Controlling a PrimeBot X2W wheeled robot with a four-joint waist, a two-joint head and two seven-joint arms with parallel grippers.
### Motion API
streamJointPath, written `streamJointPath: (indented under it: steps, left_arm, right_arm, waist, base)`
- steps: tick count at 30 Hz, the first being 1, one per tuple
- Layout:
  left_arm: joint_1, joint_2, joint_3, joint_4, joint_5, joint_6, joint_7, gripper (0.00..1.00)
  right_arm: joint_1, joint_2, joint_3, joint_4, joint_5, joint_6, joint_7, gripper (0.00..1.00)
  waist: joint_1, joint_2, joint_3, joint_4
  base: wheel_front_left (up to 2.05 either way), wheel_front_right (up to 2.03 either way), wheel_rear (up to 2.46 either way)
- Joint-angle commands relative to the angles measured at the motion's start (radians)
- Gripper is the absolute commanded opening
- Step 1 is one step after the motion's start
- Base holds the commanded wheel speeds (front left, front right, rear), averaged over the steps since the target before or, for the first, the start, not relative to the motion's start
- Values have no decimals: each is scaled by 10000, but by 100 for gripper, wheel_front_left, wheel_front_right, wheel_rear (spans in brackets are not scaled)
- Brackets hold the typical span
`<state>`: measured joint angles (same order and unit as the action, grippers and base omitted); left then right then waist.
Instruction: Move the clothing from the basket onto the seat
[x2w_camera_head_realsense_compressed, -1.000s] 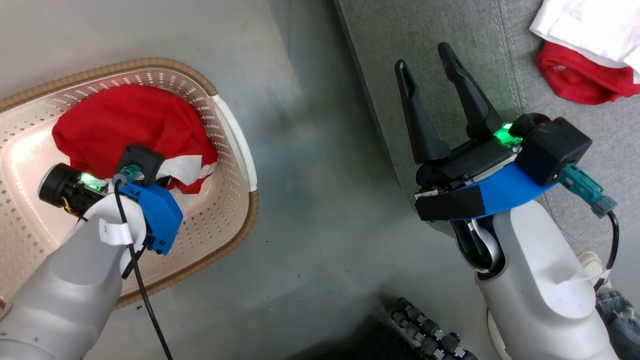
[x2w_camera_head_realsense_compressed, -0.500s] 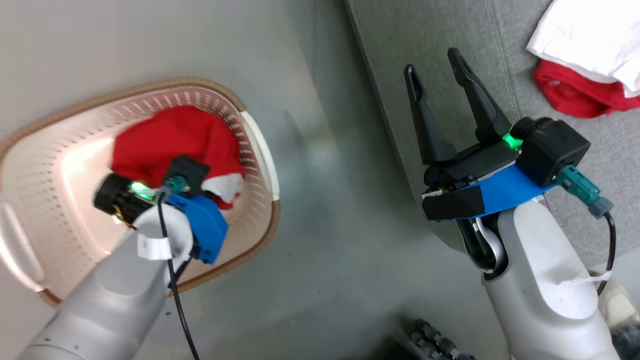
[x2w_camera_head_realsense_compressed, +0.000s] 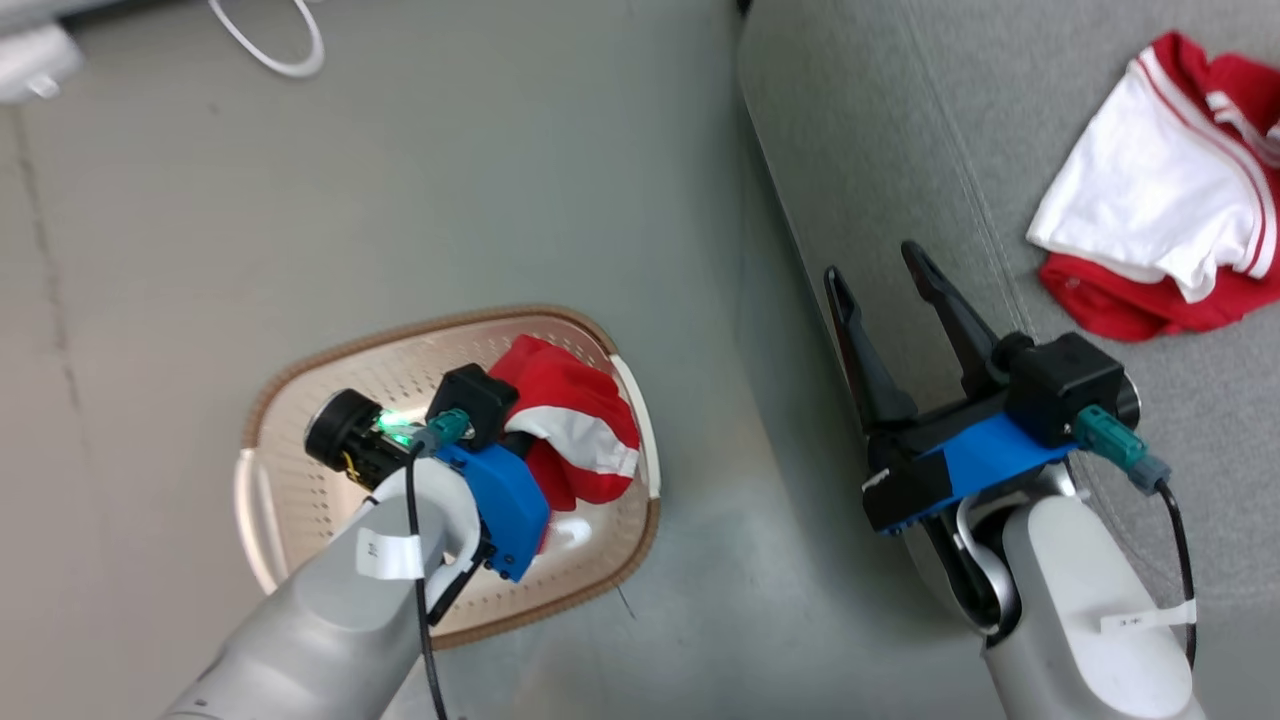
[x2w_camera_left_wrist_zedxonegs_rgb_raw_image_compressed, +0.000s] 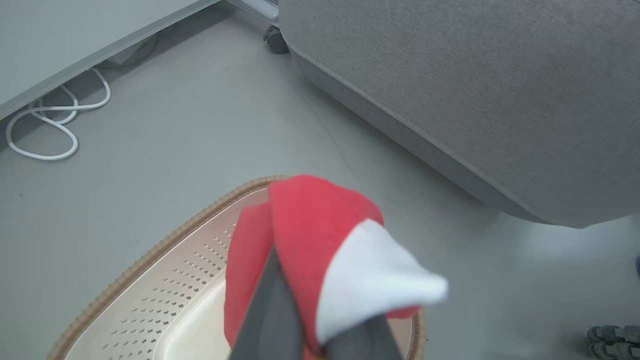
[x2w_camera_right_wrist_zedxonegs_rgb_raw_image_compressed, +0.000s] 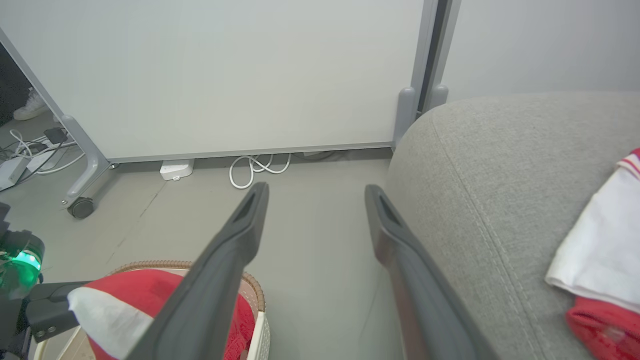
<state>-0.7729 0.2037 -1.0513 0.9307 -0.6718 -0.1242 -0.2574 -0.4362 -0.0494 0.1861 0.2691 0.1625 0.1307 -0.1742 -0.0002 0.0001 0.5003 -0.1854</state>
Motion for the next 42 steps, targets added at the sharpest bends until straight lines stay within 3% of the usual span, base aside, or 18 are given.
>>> streamJointPath:
  steps: [1, 11, 25, 42]
  left_arm:
    - [133, -176, -112, -45, -62, -76, -69, 0]
    - [-220, -605, -439, -1599, -190, -65, -90, 0]
    - [-1248, -1199, -780, -1853, -957, -66, -91, 0]
    - [-1893, -1439, -1239, -1266, -1806, -67, -92, 0]
  right_arm:
    - [327, -20, -78, -7, -89, 3, 112, 100]
    - [1626, -18, -503, -379, -252, 3, 769, 100]
    - [2709, -18, -438, -703, -84, 3, 1362, 100]
    - [3054, -18, 27, -1172, 27, 1, 1724, 100]
  waist:
    - [2, -1, -1423, 894]
    - [2, -1, -3223, 1738]
    - [2, -1, -4885, 1947]
    - [2, -1, -5061, 1834]
  base:
    - [0, 0, 0]
    - [0, 0, 0]
    - [0, 0, 0]
    - [0, 0, 0]
